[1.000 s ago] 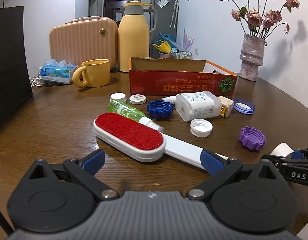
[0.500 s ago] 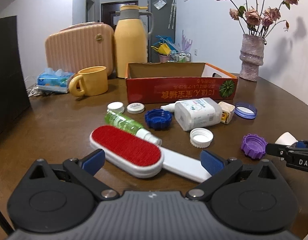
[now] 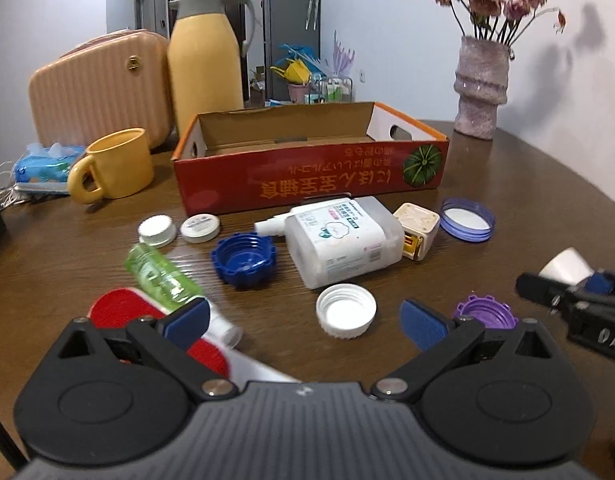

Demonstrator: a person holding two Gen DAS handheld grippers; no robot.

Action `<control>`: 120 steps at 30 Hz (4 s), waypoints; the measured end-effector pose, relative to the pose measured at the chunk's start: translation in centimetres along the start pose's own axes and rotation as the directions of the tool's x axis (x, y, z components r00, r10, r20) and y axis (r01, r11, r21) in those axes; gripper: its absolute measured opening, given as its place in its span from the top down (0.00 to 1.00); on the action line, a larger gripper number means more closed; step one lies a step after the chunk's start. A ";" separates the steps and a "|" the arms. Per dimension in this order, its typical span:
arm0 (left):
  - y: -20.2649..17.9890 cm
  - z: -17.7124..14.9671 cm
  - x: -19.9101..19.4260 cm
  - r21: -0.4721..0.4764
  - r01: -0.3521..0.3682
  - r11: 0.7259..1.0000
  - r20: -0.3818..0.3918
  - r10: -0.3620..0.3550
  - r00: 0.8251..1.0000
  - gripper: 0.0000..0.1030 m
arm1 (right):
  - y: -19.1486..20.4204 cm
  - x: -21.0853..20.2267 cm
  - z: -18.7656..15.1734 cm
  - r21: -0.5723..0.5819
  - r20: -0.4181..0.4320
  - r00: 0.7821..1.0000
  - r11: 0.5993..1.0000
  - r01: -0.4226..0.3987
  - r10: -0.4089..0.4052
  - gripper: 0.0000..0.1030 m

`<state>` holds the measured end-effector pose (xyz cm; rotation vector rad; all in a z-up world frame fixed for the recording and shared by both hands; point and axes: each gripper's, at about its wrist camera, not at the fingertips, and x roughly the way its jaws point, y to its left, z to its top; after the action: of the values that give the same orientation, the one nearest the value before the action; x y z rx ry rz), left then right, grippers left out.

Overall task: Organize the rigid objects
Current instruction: 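Grasp the white bottle cap with the left gripper while the right gripper lifts the tape roll, then carry the white cap and tape roll over the cardboard box with both grippers, then open the left gripper to drop the cap while the right gripper releases the tape roll into the box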

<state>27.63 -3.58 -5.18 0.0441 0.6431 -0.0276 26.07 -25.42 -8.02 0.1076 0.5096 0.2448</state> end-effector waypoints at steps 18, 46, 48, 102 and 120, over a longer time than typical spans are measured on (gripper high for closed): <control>-2.8 0.1 4.9 0.014 0.006 1.000 -0.094 -0.005 0.996 0.43 | -2.3 2.3 0.7 0.101 0.029 0.999 0.995 -0.022 0.019 0.58; -0.8 0.8 0.3 -0.030 0.026 0.999 0.071 -0.024 0.997 0.60 | -0.7 1.2 1.1 0.049 0.074 0.997 0.999 -0.009 0.005 0.58; -0.6 1.3 -0.5 -0.031 0.029 0.999 0.094 -0.026 0.995 0.60 | -0.2 0.8 1.6 0.038 0.085 0.996 0.999 -0.012 0.009 0.58; 5.9 18.2 12.9 -0.080 -0.086 0.993 0.171 0.099 0.980 0.60 | 3.3 20.3 18.2 -0.076 0.006 1.000 0.997 0.002 -0.001 0.58; 7.1 17.0 16.8 -0.100 -0.138 0.985 0.082 0.147 0.986 0.02 | 2.9 24.4 16.1 -0.094 -0.087 0.991 0.991 0.091 -0.099 0.22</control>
<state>51.57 2.51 -1.42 -0.0017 0.5498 0.1382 54.05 -17.02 -4.97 -0.0153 0.5922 0.1793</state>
